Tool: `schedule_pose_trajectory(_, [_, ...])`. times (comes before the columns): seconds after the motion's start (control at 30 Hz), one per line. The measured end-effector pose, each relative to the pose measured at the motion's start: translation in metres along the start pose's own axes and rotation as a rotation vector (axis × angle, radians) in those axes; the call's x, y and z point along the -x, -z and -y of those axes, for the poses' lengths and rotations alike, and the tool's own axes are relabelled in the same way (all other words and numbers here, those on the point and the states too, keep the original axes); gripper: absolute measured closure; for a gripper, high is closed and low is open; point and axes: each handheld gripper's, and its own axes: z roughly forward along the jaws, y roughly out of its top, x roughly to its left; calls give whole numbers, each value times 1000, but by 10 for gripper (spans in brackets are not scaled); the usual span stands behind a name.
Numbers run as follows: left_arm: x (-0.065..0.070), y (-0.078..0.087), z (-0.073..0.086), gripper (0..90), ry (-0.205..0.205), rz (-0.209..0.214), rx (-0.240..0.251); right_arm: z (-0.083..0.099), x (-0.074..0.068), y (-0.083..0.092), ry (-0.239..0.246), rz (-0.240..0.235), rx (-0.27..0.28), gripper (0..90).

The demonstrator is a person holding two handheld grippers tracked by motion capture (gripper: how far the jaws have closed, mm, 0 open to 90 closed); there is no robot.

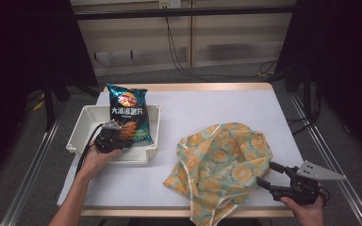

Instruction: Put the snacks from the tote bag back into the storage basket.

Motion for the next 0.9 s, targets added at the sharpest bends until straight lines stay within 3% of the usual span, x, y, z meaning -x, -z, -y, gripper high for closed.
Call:
schedule_pose_trajectory(0.07, [-3, 0, -1, 900, 4, -2, -20, 0, 0, -1, 4, -2, -2, 218])
schedule_pose_trajectory(0.33, [-14, -4, -7, 900, 31, -22, -21, 1, 0, -2, 4, -3, -6, 218])
schedule_pose_trajectory(0.4, [-17, -5, -13, 898, 10, -46, -60, 1, 1, -3, 1, -2, -9, 218])
schedule_pose_trajectory(0.43, [-19, -6, -16, 897, 27, -29, -70, 1, 1, -3, 2, -4, -9, 218])
schedule_pose_trajectory(0.53, [-22, -8, -20, 897, 19, -31, -87, 1, 0, -3, 7, -4, -12, 218])
schedule_pose_trajectory(0.57, [-21, -9, -21, 897, 36, -26, -80, 1, 0, -3, 3, -5, -10, 218])
schedule_pose_trajectory(0.6, [-21, -11, -24, 896, 17, -26, -92, 1, 0, -3, 4, -4, -10, 218])
schedule_pose_trajectory(0.7, [-23, -13, -25, 894, 33, -25, -78, 1, 1, -3, -2, -2, -8, 218])
schedule_pose_trajectory(0.73, [-23, -14, -24, 890, 59, -28, -59, 2, 1, -3, 0, -4, -12, 218])
schedule_pose_trajectory(0.9, [-23, -14, -24, 819, 73, -11, -53, 2, 1, -4, 5, -9, -12, 218])
